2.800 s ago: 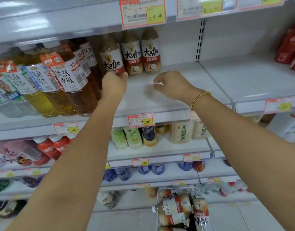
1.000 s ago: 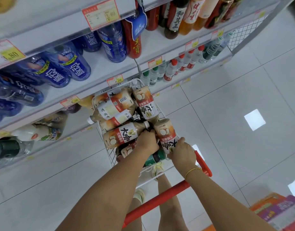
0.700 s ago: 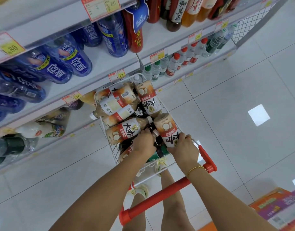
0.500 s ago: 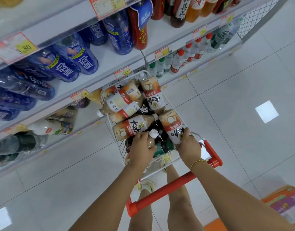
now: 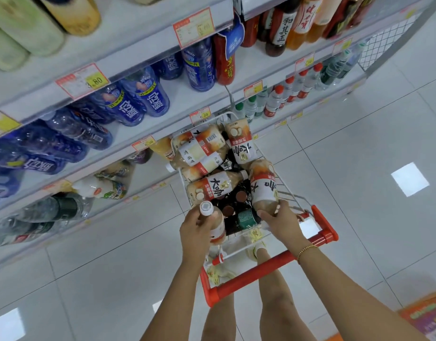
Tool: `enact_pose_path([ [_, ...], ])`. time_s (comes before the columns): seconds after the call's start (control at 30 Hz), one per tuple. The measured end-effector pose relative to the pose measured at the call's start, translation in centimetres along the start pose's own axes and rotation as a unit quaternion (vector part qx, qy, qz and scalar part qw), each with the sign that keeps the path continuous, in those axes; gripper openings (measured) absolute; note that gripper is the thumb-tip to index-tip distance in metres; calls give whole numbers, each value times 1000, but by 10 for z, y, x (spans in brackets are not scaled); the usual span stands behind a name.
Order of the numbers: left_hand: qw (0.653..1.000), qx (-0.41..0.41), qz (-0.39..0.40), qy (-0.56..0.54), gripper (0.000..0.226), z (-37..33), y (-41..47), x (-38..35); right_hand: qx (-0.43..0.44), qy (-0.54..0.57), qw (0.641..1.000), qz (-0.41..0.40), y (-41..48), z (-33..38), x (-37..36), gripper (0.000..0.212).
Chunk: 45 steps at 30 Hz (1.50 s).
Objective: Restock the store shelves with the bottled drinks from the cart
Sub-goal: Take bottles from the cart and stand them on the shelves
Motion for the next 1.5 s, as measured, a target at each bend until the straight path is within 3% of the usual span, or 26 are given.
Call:
enact_pose_path([
  [0.13, 998, -23, -5, -59, 26, -31, -11, 25, -35, 28, 998, -46, -16, 15, 19, 47],
  [0.33, 988, -101, -31, -113, 24, -126, -19, 88, -9, -107, 987, -120, -32, 70, 71, 17],
  [0.5, 963, -167, -74, -200, 28, -210, -40, 159, 71, -218, 965, -127, -61, 123, 95, 35],
  [0.6, 944, -210, -98, -236, 34, -261, -60, 201, 210, -239, 936, -149, -110, 187, 125, 25],
  [0.73, 906, -326, -133, -237, 33, -344, -109, 260, 398, -123, 885, -205, -206, 277, 173, 23],
  [0.87, 849, -433, -180, -242, 29, -414, -148, 304, 512, -1, 825, -241, -287, 349, 217, 18],
  [1.0, 808, -482, -248, -231, 32, -466, -141, 325, 595, 65, 751, -277, -332, 416, 238, 17],
  [1.07, 802, -489, -270, -212, 32, -486, -123, 331, 622, 60, 726, -289, -338, 452, 242, 18],
  [1.2, 823, -451, -301, -171, 37, -510, -80, 337, 672, -51, 685, -276, -333, 519, 229, 24],
  [1.4, 839, -422, -301, -165, 25, -524, -42, 345, 680, -125, 680, -246, -316, 590, 223, 27],
  [1.5, 842, -406, -310, -171, 13, -532, -25, 352, 664, -34, 723, -187, -308, 625, 224, 20],
])
Point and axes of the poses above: each hand's wrist, its own y-axis towards the middle knuckle, its own x-axis out of the back of the hand, z = x × y, the point moved 7 cm from there along y, towards the middle knuckle, and after that the axes turned 2 degrees about z, right-handed, at the moved point
